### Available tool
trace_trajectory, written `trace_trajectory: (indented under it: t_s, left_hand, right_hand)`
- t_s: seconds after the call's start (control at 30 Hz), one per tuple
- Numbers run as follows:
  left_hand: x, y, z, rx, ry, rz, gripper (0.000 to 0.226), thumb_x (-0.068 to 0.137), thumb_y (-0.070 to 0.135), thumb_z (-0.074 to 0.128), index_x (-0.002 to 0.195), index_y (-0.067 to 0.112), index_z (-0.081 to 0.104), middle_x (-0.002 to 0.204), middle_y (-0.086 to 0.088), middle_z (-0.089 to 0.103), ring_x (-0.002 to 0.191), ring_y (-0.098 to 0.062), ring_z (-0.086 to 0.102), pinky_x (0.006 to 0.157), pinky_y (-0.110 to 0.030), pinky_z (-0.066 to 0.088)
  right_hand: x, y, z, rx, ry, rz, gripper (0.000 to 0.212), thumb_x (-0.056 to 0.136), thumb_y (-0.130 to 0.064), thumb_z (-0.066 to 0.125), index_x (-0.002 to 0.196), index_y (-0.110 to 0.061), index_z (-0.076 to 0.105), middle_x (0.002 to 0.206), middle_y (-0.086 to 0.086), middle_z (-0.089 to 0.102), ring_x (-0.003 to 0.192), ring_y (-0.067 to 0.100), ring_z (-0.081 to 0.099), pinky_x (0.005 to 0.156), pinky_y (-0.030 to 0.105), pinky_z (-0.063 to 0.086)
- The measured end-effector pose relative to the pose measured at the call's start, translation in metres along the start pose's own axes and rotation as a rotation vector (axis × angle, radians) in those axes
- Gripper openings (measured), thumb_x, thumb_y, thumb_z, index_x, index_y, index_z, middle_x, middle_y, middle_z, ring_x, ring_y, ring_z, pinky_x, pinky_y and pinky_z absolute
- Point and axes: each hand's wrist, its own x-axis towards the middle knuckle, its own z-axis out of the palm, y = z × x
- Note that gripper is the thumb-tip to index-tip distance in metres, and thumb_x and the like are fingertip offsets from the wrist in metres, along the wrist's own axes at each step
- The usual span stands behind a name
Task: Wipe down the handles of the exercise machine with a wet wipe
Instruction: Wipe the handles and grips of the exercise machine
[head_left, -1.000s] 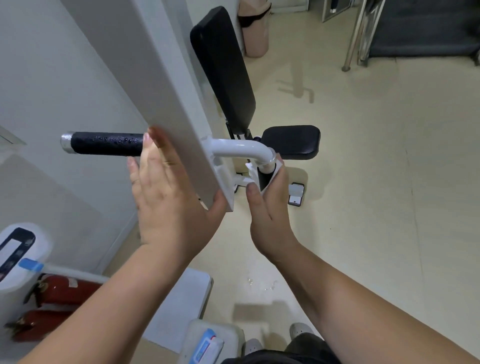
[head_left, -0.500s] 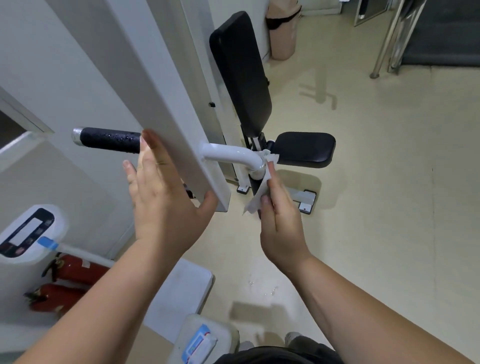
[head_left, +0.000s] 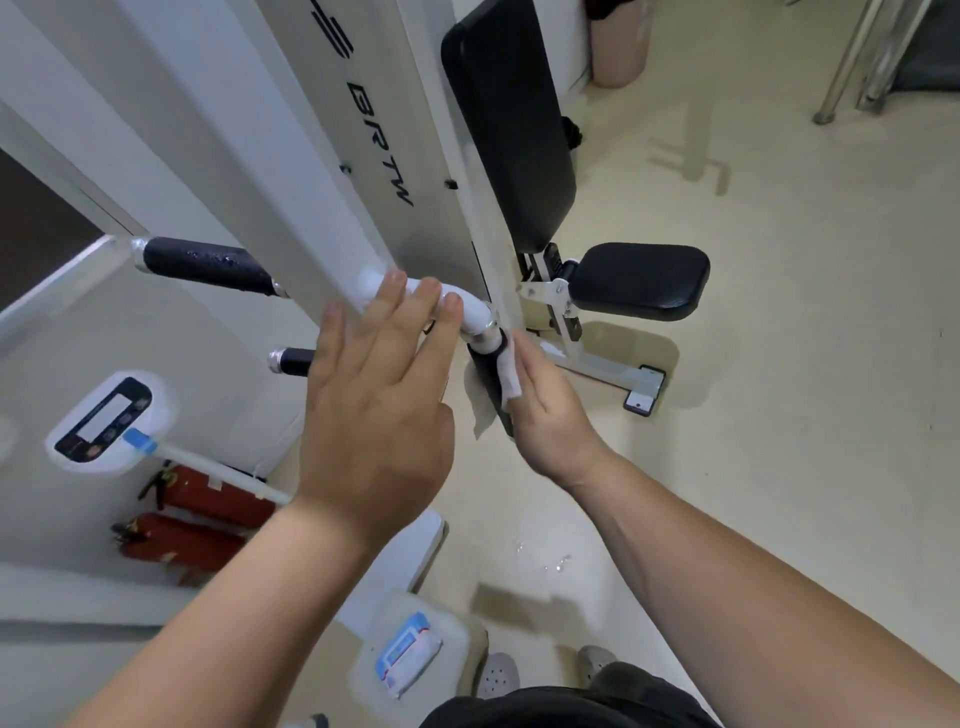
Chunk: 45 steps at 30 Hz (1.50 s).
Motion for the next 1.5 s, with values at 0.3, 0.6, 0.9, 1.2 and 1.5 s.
trace_trajectory:
  t_s: [0.3, 0.6, 0.9, 1.2, 1.5]
  left_hand:
    - [0.006, 0.0, -0.005, -0.086, -0.077, -0.062, 0.068, 0.074, 0.002, 0.038, 0.14, 0.001, 0.054, 0.147, -0.018, 0.051, 0.142, -0.037, 0.042, 0.116, -0.057, 0.029]
    - [0.001, 0.006, -0.003, -0.075, -0.034, -0.095, 0.067, 0.073, 0.0, 0.039, 0.138, 0.0, 0.056, 0.145, -0.018, 0.054, 0.14, -0.037, 0.044, 0.115, -0.054, 0.03]
    - [0.002, 0.01, -0.003, -0.069, -0.058, -0.095, 0.064, 0.077, 0.003, 0.039, 0.139, -0.002, 0.054, 0.147, -0.021, 0.051, 0.141, -0.038, 0.042, 0.114, -0.057, 0.032]
    - [0.028, 0.002, -0.009, -0.046, -0.047, 0.045, 0.061, 0.078, 0.0, 0.044, 0.138, 0.002, 0.057, 0.134, -0.01, 0.049, 0.118, -0.035, 0.052, 0.092, -0.045, 0.042]
    - [0.039, -0.011, 0.005, -0.022, -0.212, 0.102, 0.07, 0.078, -0.007, 0.037, 0.148, -0.002, 0.041, 0.156, -0.028, 0.036, 0.146, -0.045, 0.032, 0.109, -0.061, 0.04]
  right_hand:
    - [-0.006, 0.04, -0.005, -0.04, -0.171, 0.092, 0.018, 0.098, -0.03, 0.04, 0.107, -0.021, 0.053, 0.092, -0.005, 0.056, 0.084, 0.013, 0.049, 0.079, 0.031, 0.039]
    - [-0.015, -0.002, -0.008, 0.148, -0.215, 0.113, 0.044, 0.11, -0.04, 0.035, 0.153, -0.048, 0.026, 0.159, -0.023, 0.036, 0.146, -0.006, 0.031, 0.114, 0.017, 0.032]
    - [-0.04, -0.002, 0.008, -0.049, -0.195, -0.043, 0.071, 0.096, -0.05, 0.027, 0.149, -0.042, -0.02, 0.157, -0.031, -0.028, 0.15, -0.002, -0.026, 0.127, 0.046, -0.009]
    - [-0.051, 0.02, 0.038, -0.229, -0.027, 0.05, 0.082, 0.094, -0.054, 0.026, 0.144, -0.027, -0.033, 0.156, -0.01, -0.045, 0.146, 0.004, -0.039, 0.126, 0.036, -0.015]
    - [-0.03, 0.058, 0.064, -0.419, 0.194, 0.031, 0.09, 0.102, -0.061, 0.023, 0.156, -0.001, -0.018, 0.159, 0.005, -0.041, 0.151, 0.023, -0.032, 0.125, 0.054, 0.001]
